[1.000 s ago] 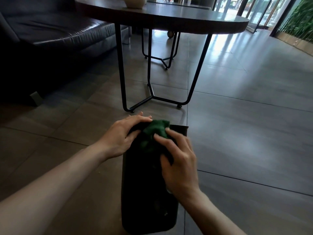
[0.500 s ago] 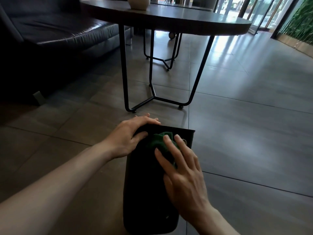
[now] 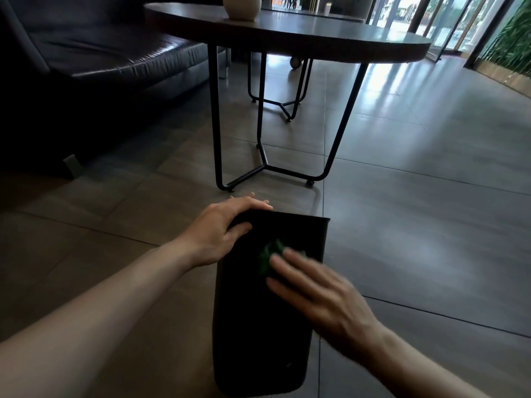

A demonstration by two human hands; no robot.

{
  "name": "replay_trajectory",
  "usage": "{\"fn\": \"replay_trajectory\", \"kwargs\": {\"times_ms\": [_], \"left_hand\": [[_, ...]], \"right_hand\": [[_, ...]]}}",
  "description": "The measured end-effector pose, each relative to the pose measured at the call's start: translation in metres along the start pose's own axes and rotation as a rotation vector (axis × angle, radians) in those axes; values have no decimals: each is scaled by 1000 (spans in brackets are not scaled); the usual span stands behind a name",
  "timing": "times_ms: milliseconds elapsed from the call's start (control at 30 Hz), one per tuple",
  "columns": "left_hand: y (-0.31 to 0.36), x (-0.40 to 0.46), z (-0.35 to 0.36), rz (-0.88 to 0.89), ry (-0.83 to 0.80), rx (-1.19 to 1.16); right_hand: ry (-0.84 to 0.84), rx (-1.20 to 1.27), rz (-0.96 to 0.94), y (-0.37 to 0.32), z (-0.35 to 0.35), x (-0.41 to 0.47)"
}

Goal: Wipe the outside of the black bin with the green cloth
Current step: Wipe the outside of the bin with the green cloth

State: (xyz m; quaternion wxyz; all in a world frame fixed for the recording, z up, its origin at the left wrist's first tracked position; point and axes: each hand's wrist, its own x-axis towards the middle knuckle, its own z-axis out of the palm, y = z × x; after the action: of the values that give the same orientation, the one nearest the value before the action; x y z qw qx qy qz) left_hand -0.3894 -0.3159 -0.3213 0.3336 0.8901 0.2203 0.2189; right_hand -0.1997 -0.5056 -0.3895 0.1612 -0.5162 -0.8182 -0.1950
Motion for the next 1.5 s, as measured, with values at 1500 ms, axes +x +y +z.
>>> {"fn": "replay_trajectory", "kwargs": {"times_ms": [1500], "left_hand": [[-12,-4,-10,-50,54,12]], "right_hand": [[93,107,46,-37,38,-9]]}}
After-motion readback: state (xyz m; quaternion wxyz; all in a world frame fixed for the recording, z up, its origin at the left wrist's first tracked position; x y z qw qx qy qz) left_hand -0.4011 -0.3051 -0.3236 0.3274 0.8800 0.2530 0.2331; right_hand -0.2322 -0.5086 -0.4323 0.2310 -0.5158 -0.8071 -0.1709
